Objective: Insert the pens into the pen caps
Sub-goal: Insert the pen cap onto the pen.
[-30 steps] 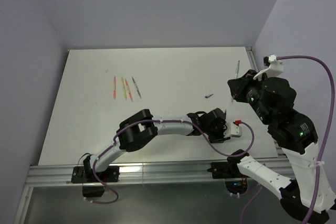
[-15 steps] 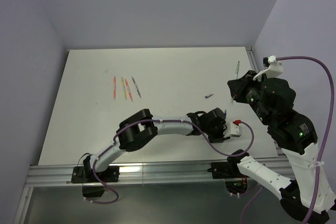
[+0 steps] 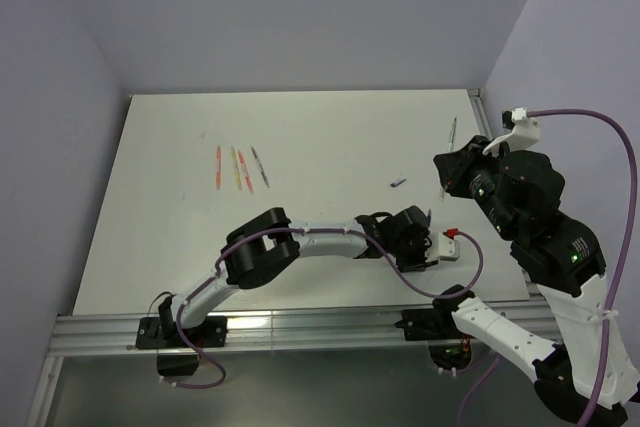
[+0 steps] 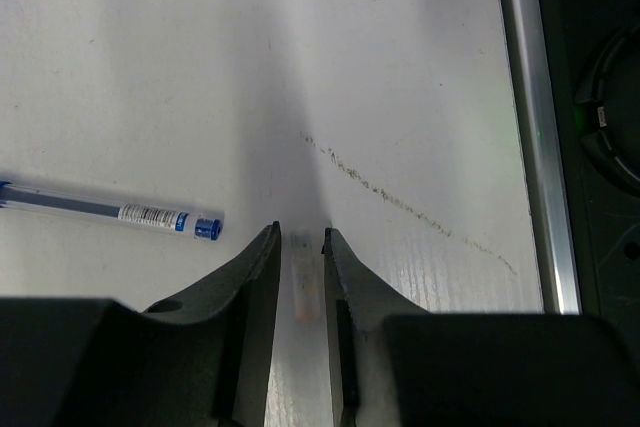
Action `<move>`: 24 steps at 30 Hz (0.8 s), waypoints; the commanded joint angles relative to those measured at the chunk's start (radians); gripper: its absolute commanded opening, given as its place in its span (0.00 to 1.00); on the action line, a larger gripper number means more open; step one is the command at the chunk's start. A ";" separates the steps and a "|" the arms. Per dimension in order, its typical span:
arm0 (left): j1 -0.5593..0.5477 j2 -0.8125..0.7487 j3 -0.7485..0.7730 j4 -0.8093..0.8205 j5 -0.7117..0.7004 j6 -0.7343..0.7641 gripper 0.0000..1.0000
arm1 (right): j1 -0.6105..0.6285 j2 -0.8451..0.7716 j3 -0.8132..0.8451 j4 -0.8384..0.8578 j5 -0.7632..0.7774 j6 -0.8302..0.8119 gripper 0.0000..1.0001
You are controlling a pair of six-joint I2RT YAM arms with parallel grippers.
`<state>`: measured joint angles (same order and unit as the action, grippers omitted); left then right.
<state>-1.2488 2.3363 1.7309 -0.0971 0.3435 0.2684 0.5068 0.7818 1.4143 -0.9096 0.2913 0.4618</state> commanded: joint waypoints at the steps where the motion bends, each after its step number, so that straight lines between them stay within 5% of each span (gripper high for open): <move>1: 0.009 -0.029 -0.037 -0.085 -0.051 0.014 0.28 | -0.005 -0.010 -0.003 0.018 -0.003 -0.015 0.00; 24: 0.011 -0.005 -0.010 -0.153 -0.064 0.008 0.20 | -0.005 -0.019 -0.017 0.021 -0.012 -0.011 0.00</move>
<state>-1.2469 2.3203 1.7172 -0.1215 0.3233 0.2680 0.5068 0.7734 1.3998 -0.9096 0.2756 0.4587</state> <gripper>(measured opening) 0.208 0.176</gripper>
